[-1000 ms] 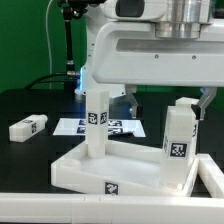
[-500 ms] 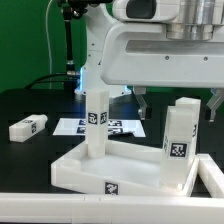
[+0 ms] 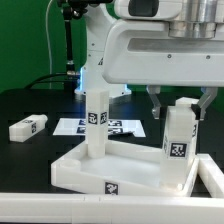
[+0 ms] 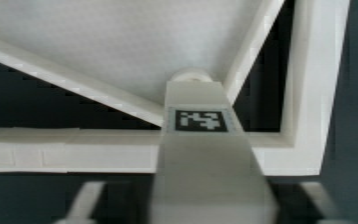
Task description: Assemble desk
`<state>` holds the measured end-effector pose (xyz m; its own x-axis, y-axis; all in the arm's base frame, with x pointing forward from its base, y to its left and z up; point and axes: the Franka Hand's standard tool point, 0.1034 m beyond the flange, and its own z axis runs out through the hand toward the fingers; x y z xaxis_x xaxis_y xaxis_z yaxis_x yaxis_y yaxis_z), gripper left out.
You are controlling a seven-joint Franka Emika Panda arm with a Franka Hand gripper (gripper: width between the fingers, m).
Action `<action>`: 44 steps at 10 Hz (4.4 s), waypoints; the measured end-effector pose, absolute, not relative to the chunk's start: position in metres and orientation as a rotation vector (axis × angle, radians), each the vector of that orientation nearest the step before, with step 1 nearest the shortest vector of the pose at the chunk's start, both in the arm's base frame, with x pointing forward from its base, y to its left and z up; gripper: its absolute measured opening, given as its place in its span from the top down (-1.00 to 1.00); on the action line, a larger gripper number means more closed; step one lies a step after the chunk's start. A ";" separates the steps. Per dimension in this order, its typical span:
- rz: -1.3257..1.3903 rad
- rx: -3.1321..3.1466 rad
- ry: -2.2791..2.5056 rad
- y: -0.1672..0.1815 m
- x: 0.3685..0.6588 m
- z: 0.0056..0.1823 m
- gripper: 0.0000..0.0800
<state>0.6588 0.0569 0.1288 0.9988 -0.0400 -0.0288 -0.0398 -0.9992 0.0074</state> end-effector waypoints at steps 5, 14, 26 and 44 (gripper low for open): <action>-0.040 3.126 -0.306 0.054 0.658 0.131 0.28; 0.002 2.785 -1.517 0.049 0.658 0.123 0.27; -0.024 2.704 -1.656 0.052 0.655 0.120 -0.60; 0.010 3.151 -0.005 0.048 0.654 0.116 0.28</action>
Offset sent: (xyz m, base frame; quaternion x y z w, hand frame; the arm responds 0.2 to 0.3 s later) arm 0.0000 0.0000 0.0000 0.0000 0.0000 0.0000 1.0000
